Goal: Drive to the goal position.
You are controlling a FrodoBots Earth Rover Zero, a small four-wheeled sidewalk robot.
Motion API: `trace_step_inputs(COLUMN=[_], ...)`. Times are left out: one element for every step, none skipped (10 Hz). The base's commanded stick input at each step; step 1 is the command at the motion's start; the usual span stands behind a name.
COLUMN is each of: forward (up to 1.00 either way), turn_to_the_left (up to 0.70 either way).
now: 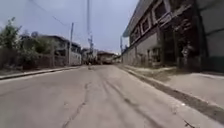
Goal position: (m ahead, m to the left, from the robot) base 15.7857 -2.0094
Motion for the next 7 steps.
trace_step_inputs(forward=[1.00,1.00,1.00,1.00,1.00,1.00,1.00], turn_to_the_left=[-0.22,-0.27,-0.13,-0.01,-0.05,-0.22,-0.23])
